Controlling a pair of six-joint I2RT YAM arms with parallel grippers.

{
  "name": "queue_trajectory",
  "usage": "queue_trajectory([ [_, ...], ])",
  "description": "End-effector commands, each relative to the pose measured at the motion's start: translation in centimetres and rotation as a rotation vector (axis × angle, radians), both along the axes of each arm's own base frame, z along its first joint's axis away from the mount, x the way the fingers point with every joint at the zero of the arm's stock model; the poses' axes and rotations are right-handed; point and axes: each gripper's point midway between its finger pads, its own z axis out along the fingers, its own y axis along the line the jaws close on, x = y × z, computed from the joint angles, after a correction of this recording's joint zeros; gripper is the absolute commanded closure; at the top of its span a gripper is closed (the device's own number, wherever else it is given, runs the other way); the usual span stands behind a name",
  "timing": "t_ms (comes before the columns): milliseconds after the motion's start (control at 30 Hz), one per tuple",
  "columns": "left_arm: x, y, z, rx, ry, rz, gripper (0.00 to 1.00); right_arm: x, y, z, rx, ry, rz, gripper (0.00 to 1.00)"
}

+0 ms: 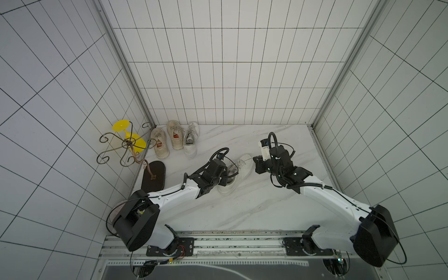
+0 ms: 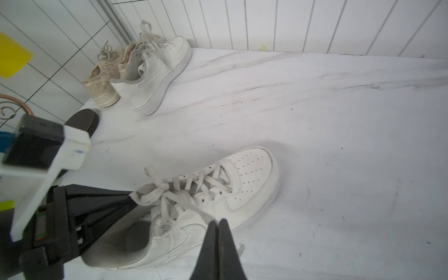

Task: Remove the insole from the shoe
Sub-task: Untie the shoelace on the shoe.

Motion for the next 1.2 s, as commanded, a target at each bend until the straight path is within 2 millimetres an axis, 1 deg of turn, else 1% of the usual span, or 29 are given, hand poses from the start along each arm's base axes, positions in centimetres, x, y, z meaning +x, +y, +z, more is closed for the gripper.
queue_trajectory([
  [0,-0.3,1.5,-0.7,0.034,0.006,0.035,1.00,0.0,-4.7,-2.5,-0.001,0.065,-0.154,1.00],
  [100,-0.3,1.4,-0.7,0.033,0.003,0.034,1.00,0.2,-7.0,-2.3,0.022,0.062,-0.224,1.00],
  [200,-0.2,1.5,-0.8,0.033,0.000,0.035,1.00,0.3,-8.8,-1.9,0.032,0.054,-0.286,1.00],
  [333,-0.3,1.3,-1.0,0.031,0.002,0.026,1.00,0.4,-10.4,-1.8,0.038,0.061,-0.343,1.00],
  [400,-0.3,1.1,-1.0,0.026,0.004,0.014,1.00,0.4,-10.4,-2.2,0.038,0.072,-0.336,1.00],
  [500,-0.6,0.3,-0.9,-0.003,0.006,-0.023,1.00,0.3,-8.5,-2.7,0.062,0.095,-0.235,1.00],
  [567,-0.9,-0.3,-0.6,-0.029,0.008,-0.057,1.00,0.2,-7.1,-3.7,0.055,0.130,-0.172,0.98],
  [667,-1.5,-1.5,-0.3,-0.069,0.015,-0.123,1.00,-0.3,-5.1,-5.0,-0.036,0.156,-0.112,0.70],
  [700,-1.7,-1.9,-0.3,-0.080,0.019,-0.143,1.00,-0.6,-4.2,-5.0,-0.070,0.146,-0.087,0.62],
  [767,-2.0,-2.4,-0.2,-0.097,0.024,-0.168,1.00,-1.2,-2.5,-4.9,-0.107,0.129,-0.038,0.52],
  [800,-2.0,-2.4,-0.2,-0.101,0.029,-0.171,1.00,-1.6,-1.8,-4.7,-0.113,0.121,-0.015,0.50],
  [867,-2.2,-2.5,-0.2,-0.108,0.030,-0.177,0.89,-2.1,-0.7,-4.2,-0.103,0.098,0.025,0.48],
  [900,-2.2,-2.6,-0.2,-0.112,0.030,-0.179,0.86,-2.5,0.0,-3.9,-0.097,0.084,0.056,0.48],
  [1000,-2.2,-2.7,-0.2,-0.118,0.032,-0.184,0.80,-4.0,2.6,-3.0,-0.088,0.037,0.170,0.49],
  [1033,-2.2,-2.7,-0.2,-0.119,0.032,-0.185,0.79,-4.4,3.3,-2.9,-0.094,0.027,0.197,0.49],
  [1100,-2.3,-2.8,-0.1,-0.125,0.031,-0.186,0.73,-5.3,4.9,-2.8,-0.113,0.010,0.246,0.50],
  [1167,-2.3,-2.7,0.0,-0.128,0.026,-0.185,0.69,-5.4,5.8,-3.0,-0.133,0.006,0.255,0.50],
])
